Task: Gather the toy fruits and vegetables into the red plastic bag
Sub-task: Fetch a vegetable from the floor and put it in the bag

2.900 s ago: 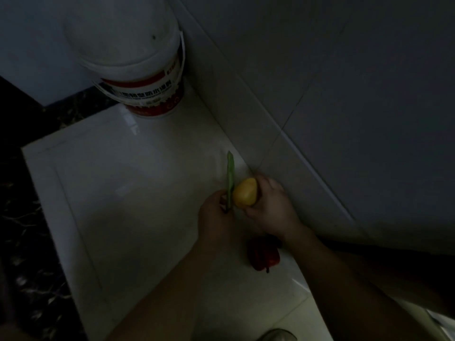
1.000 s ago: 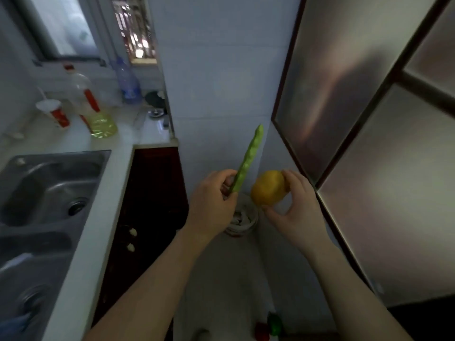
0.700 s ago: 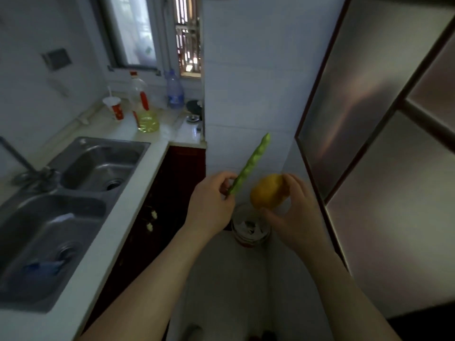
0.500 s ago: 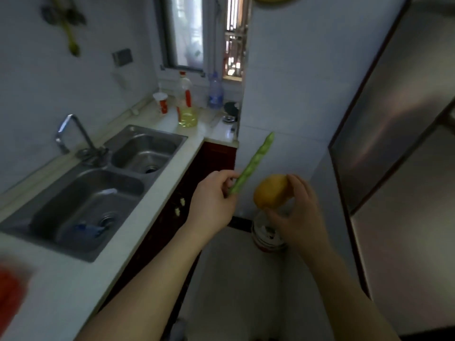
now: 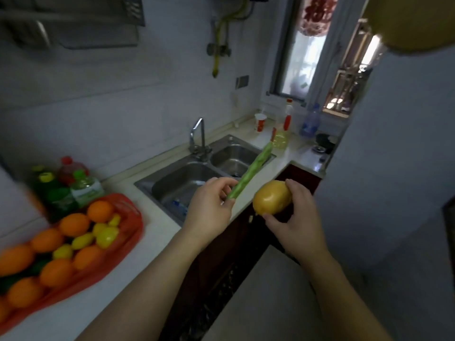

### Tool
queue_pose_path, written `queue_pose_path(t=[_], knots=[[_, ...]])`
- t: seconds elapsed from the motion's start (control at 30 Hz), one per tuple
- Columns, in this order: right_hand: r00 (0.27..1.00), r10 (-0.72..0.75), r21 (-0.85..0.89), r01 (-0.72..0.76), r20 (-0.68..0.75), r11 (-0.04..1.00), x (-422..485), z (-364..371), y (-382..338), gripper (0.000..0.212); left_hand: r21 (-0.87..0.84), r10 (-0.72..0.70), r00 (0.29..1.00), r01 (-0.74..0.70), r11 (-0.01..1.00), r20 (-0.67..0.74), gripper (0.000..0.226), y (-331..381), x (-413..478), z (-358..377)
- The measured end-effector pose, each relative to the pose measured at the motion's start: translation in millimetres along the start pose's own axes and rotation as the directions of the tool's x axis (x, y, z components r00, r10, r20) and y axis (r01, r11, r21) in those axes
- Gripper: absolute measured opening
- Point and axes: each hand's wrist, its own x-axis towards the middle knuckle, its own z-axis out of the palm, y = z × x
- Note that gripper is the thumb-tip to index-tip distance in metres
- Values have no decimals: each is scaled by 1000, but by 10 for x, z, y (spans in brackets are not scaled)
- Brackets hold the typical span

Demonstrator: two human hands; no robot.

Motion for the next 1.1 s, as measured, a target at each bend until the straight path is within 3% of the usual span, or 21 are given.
queue_pose_path(t=[0.6,1.1], knots=[[951,-238,203,197,199,959,-339,2231,-2399,85,176,-197,948,244,954,-249,32,-1808,-891,-2778],[874,-260,266,158,410,951,53,3466,-2485,86,279,-436,854,509,815,-285,34,-2815,-933,-3043]])
